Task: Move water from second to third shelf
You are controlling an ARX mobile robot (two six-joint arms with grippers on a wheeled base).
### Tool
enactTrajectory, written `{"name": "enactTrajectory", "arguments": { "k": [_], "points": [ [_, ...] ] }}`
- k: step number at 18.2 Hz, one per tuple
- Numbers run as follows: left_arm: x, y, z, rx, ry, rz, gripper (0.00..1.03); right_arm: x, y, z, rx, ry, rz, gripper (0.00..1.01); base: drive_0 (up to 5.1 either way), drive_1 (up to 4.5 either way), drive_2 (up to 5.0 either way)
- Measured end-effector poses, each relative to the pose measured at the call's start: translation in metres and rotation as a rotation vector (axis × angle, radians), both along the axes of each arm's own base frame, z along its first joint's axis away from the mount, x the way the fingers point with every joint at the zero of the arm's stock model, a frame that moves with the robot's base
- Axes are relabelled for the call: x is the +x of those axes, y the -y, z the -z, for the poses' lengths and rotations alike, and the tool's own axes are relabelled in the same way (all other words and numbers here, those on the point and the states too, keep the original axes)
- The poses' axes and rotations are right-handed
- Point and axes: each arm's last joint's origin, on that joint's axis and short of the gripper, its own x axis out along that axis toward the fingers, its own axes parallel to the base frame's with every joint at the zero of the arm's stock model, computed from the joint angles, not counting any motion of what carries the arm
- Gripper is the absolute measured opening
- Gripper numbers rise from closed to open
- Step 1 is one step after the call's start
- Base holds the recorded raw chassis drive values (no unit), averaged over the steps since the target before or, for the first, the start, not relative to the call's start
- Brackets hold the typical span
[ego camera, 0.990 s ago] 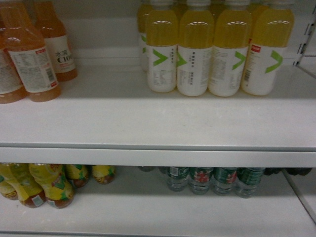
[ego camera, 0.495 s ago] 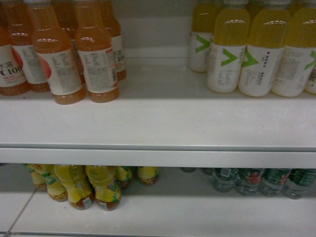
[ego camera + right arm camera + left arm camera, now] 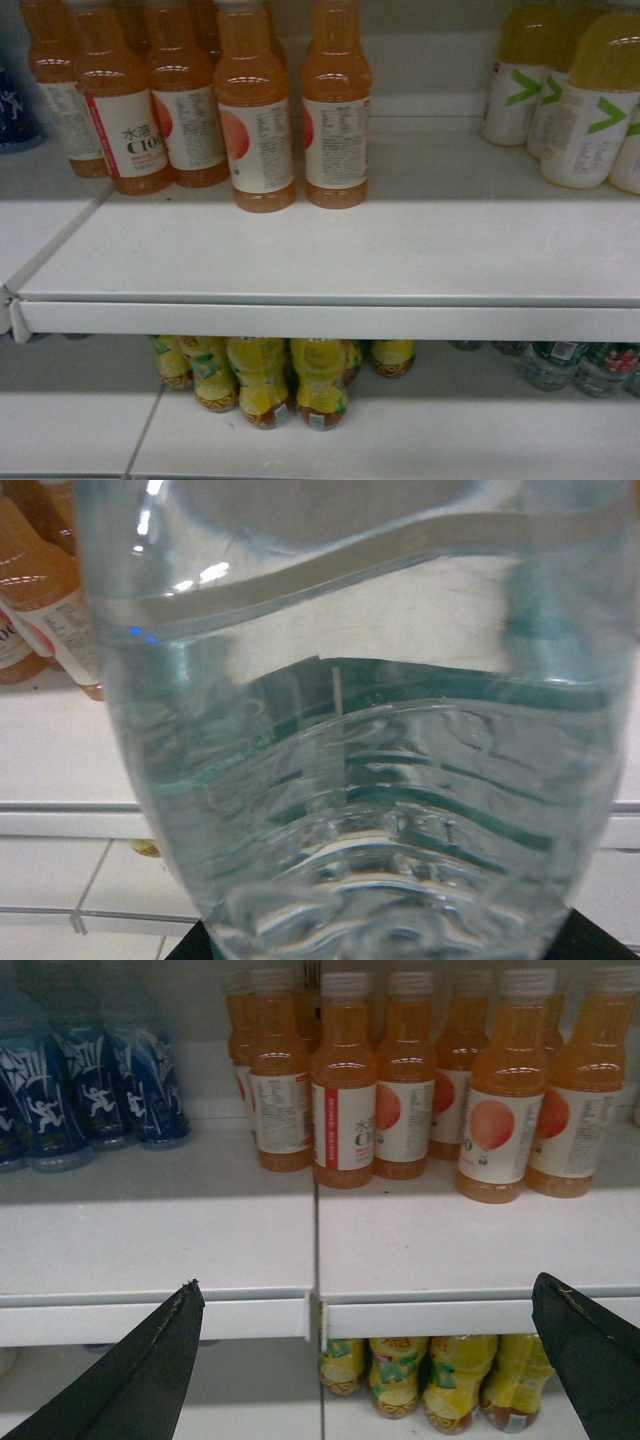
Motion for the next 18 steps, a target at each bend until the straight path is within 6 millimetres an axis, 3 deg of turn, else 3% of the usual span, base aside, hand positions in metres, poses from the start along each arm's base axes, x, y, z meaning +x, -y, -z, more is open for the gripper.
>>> {"name": "enactTrajectory", "arguments": {
  "k": [18],
  "points": [
    [0.0, 0.0, 0.0001, 0.0, -0.002, 0.0, 0.98, 0.0001, 0.0001, -0.0004, 0.001, 0.005, 0.0, 0.39, -4.8, 2.39, 2.4]
  ]
}}
